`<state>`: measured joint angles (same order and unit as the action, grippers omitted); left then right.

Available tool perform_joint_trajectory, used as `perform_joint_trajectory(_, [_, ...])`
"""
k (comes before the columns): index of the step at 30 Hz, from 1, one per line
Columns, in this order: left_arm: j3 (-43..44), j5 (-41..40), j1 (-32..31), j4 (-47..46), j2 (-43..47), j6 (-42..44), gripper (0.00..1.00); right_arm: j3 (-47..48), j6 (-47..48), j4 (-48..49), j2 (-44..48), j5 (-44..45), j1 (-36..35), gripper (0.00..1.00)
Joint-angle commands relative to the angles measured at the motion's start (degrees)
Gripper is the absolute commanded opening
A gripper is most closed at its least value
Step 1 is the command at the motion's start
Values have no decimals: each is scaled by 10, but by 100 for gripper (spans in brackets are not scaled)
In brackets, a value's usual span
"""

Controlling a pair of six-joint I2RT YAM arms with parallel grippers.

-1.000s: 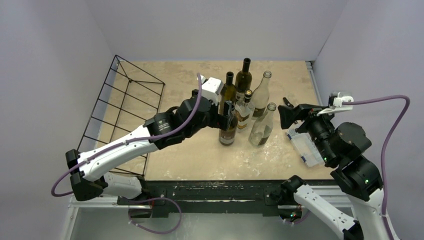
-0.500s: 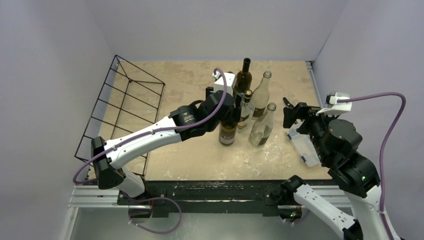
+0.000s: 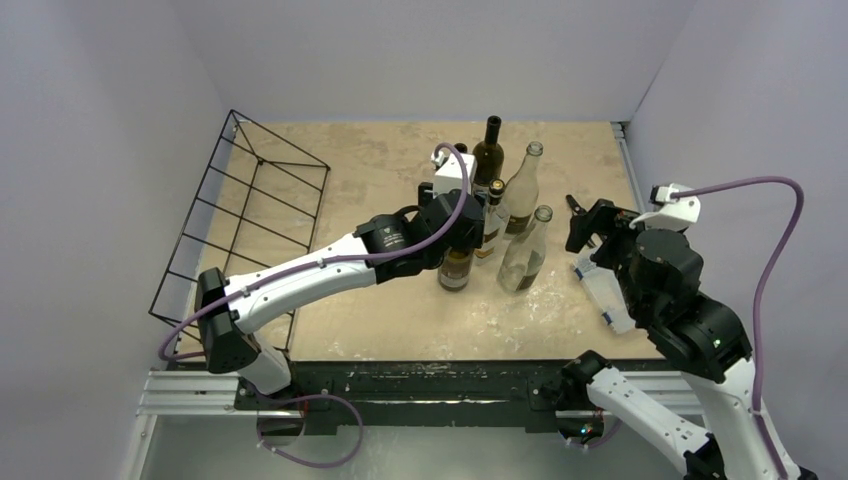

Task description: Put the wine bottle on the wine rack

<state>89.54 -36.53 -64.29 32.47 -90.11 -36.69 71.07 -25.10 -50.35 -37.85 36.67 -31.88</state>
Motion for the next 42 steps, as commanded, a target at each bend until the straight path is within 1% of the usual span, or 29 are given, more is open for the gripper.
perform_joint_trajectory(1, [28, -20, -4, 9, -15, -23, 63, 8, 2, 5, 18, -6, -2, 99])
perform_joint_trajectory(3, [27, -18, -4, 8, -17, -23, 63, -7, 5, 25, 42, 3, -3, 99])
perform_joint_trajectory(5, [27, -16, -4, 8, -19, -23, 63, -15, 2, 36, 56, -11, -2, 99])
perform_joint_trajectory(9, [25, -17, -4, 10, -23, -23, 62, -2, 46, 31, 56, -84, -3, 99])
perform_joint_trajectory(13, [25, -20, -4, 14, -30, -22, 58, -4, 74, 34, 62, -125, -3, 99])
perform_joint_trajectory(17, [32, -21, -4, 17, -38, -21, 51, -11, 82, 44, 72, -146, -3, 99])
perform_joint_trajectory(23, [34, -18, -4, 20, -41, -16, 38, -11, 89, 50, 78, -159, -2, 99])
perform_joint_trajectory(28, [34, -22, -4, 22, -34, -6, 22, -13, 90, 52, 82, -157, -2, 99])
perform_joint_trajectory(34, [34, -32, -3, 30, -14, 6, 9, -17, 88, 56, 79, -161, -3, 99])
perform_joint_trajectory(37, [35, -37, -2, 34, 1, 12, 5, -18, 89, 59, 77, -160, -3, 99])
perform_joint_trajectory(41, [32, -32, 5, 35, 24, 16, 4, -23, 89, 66, 75, -159, -3, 99])
perform_joint_trajectory(42, [30, -31, 7, 34, 31, 16, 2, -25, 89, 66, 75, -159, -3, 99])
